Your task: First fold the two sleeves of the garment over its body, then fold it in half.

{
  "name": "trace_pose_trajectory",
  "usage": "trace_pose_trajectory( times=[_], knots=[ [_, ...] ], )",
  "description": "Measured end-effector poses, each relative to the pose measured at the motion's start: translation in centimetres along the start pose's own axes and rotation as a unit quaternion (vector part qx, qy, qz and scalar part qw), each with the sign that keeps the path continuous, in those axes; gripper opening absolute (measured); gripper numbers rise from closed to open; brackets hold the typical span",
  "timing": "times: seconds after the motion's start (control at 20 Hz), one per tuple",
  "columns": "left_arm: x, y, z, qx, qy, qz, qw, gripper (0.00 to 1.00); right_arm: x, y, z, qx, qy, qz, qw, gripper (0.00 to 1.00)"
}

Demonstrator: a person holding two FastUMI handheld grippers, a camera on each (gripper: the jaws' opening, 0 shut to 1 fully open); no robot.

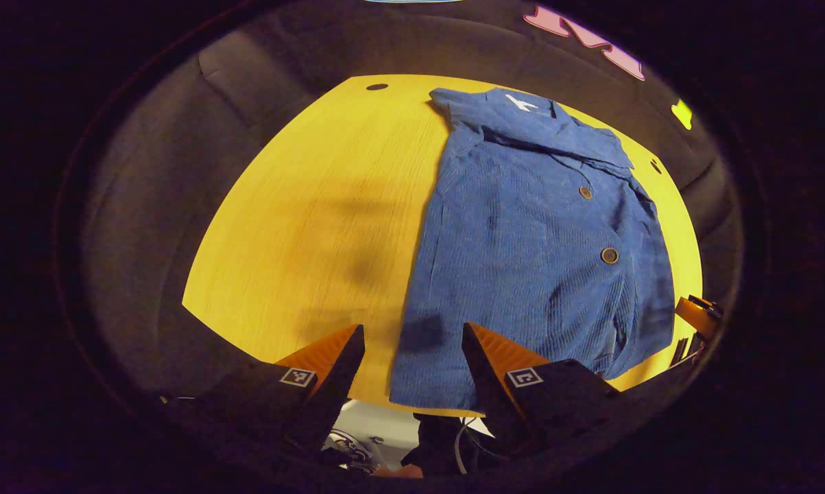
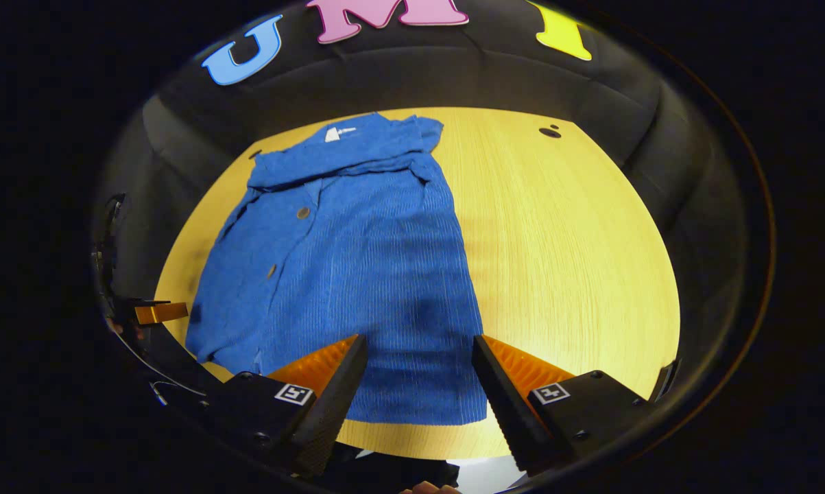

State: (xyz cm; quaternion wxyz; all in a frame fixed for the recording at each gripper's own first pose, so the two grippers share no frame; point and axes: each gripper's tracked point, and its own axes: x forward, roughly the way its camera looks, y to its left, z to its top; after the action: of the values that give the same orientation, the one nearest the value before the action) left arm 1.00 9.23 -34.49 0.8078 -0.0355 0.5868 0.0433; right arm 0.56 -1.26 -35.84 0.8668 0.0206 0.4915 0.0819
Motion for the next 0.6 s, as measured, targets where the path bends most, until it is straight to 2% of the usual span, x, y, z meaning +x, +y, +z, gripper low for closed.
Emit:
trace_pose_trajectory(
  times=[0.3,0.4,0.55,0.6],
  knots=[
    [1.1,-0.2,-2.8,0.010,0.069,-0.007,0.998,0.84,0.6,-1.7,-3.3,0.014,0.060,-0.046,0.997,0.99],
    [1.7,-0.1,-3.8,0.019,0.091,0.005,0.996,0.86,0.7,-2.2,-4.1,0.016,0.078,-0.058,0.995,0.99],
    [1.7,-0.1,-3.4,0.029,0.087,0.001,0.996,0.83,1.4,-3.3,-4.5,0.003,0.084,-0.081,0.993,0.99],
    [1.7,-0.1,-3.5,0.033,0.092,-0.007,0.995,0.84,1.7,-3.7,-4.9,-0.003,0.094,-0.088,0.992,0.99]
  ],
)
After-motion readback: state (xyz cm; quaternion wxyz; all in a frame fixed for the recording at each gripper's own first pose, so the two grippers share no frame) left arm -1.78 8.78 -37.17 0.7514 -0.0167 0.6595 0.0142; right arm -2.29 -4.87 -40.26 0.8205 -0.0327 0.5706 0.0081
